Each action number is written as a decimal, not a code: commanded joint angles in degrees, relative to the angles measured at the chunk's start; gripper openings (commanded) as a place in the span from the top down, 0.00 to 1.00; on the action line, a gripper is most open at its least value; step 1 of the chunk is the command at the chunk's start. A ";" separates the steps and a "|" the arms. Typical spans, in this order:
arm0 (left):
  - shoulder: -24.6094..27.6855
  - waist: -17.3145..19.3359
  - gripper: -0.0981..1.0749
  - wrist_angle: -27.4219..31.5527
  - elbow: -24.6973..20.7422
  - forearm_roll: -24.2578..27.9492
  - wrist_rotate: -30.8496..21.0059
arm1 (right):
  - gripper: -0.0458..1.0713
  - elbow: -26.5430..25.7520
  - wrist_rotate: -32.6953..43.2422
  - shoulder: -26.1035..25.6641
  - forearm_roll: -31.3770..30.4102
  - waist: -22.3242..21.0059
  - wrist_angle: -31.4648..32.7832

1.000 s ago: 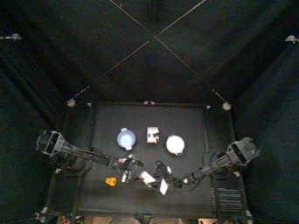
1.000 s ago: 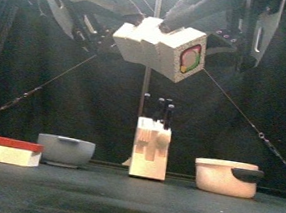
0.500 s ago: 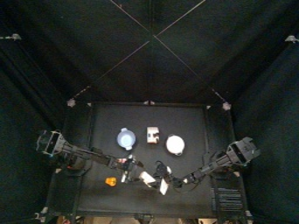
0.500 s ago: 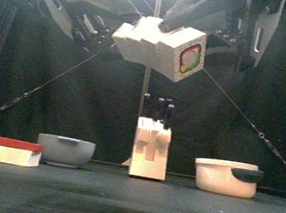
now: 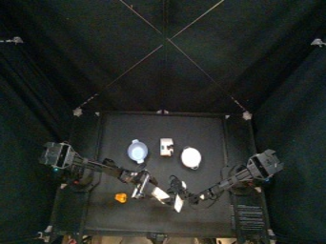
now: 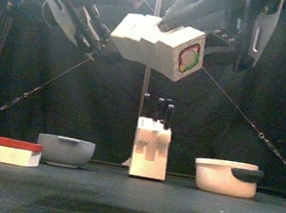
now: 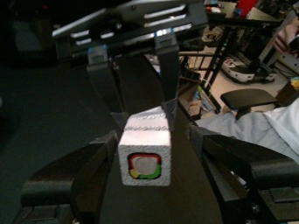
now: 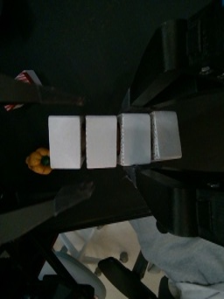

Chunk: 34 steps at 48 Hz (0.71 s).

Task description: Hand over sushi roll

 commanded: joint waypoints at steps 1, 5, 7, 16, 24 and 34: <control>0.97 1.49 0.08 -1.23 -2.02 2.46 -2.02 | 0.36 -1.49 -0.09 -1.05 -0.35 -0.26 0.09; 2.29 1.76 0.08 -1.49 -2.81 3.96 -2.99 | 0.36 -1.49 -0.09 -1.05 -0.35 -0.26 0.09; 2.64 1.76 0.08 -1.58 -3.16 4.31 -3.16 | 0.36 -1.49 -0.09 -1.05 -0.35 -0.26 0.09; 3.16 1.76 0.08 -1.67 -3.69 4.75 -3.34 | 0.36 -1.49 -0.18 -1.05 -0.26 -0.26 0.09; 2.99 1.76 0.10 -1.67 -3.52 4.92 -4.13 | 0.36 -1.49 -0.09 -1.05 -0.26 -0.35 0.09; 2.99 1.67 0.24 -2.99 -3.87 8.00 -5.80 | 0.36 -1.32 -0.09 -0.97 -0.09 -0.70 0.09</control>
